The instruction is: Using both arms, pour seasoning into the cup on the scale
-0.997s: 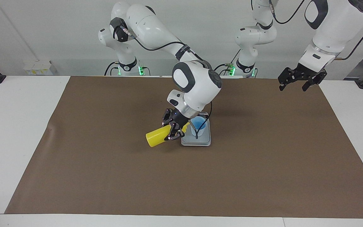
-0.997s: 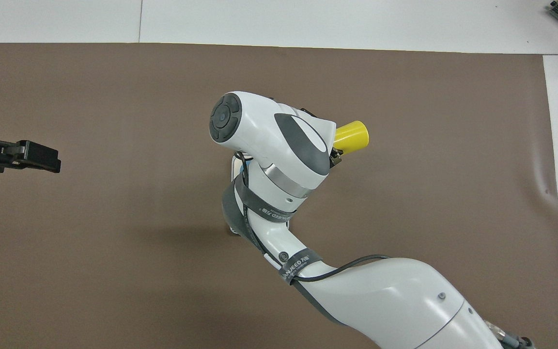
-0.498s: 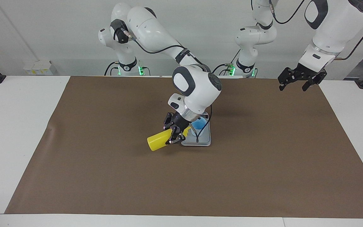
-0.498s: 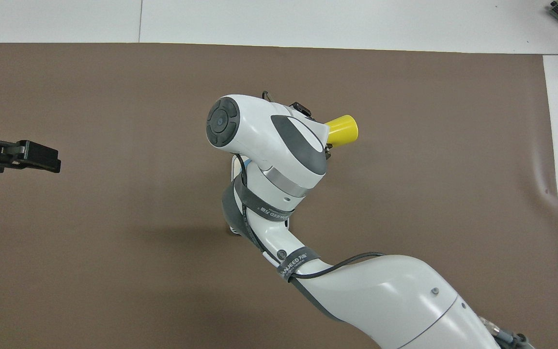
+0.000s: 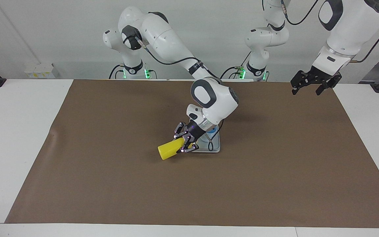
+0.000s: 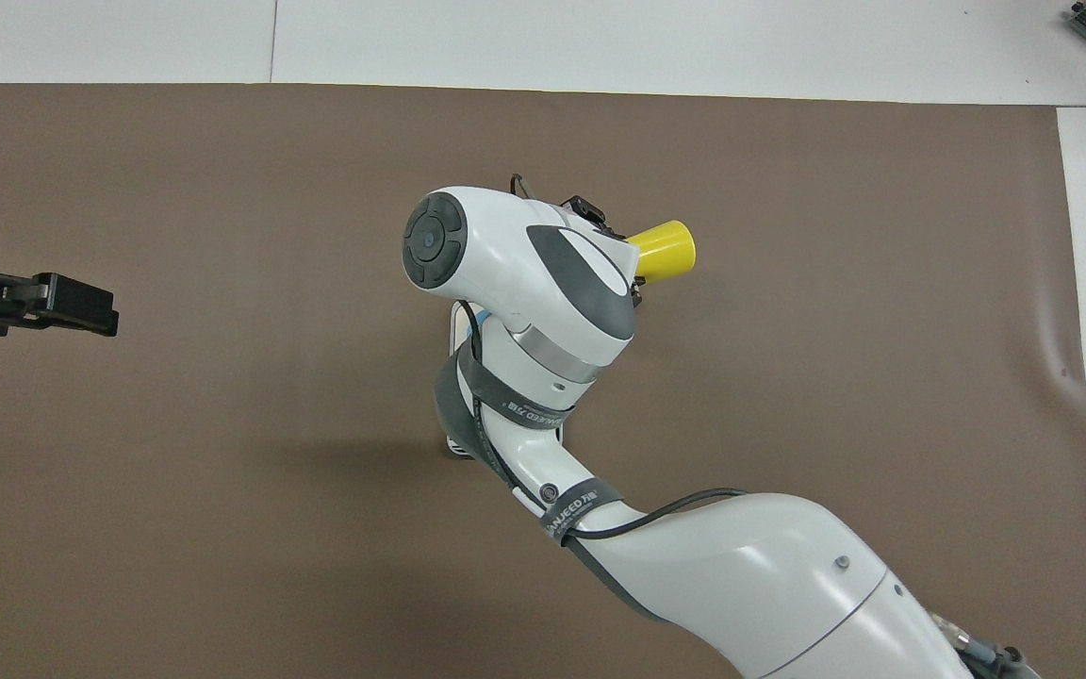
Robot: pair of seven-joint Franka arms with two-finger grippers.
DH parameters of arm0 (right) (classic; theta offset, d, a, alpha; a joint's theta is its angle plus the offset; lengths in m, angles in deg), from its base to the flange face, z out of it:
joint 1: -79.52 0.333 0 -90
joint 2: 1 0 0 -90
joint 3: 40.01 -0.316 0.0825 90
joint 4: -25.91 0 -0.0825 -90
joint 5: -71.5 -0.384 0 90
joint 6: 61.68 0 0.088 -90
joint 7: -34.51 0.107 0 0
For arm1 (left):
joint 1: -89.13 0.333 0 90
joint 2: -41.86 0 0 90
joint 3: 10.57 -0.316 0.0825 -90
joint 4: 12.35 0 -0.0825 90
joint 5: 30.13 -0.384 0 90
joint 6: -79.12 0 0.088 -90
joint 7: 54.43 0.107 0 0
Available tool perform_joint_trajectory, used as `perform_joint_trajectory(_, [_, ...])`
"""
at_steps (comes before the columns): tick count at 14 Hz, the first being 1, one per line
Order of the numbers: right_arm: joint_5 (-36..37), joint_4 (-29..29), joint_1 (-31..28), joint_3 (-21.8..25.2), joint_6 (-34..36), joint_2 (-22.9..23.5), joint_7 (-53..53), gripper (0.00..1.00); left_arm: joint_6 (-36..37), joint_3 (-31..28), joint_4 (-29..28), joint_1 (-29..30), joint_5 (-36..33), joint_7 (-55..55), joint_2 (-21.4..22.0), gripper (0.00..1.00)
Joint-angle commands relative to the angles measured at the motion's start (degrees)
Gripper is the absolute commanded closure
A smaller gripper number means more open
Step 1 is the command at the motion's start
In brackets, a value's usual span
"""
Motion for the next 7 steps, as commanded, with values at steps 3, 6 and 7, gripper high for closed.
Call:
perform_joint_trajectory(3, [1.9,-0.8,-0.5,-0.1,1.7,-1.2,-2.7,1.0,0.5,0.4,0.1,0.1,-0.5,0.4,0.5,0.0])
perform_joint_trajectory(6, [2.0,-1.0,-0.8,0.1,2.6,-1.8,-3.3,1.0,0.5,0.4,0.1,0.5,-0.5,0.4,0.5,0.0])
perform_joint_trajectory(7, [2.0,-1.0,-0.7,0.2,3.7,-2.4,-3.3,1.0,0.5,0.3,0.1,0.7,-0.5,0.4,0.6,0.0])
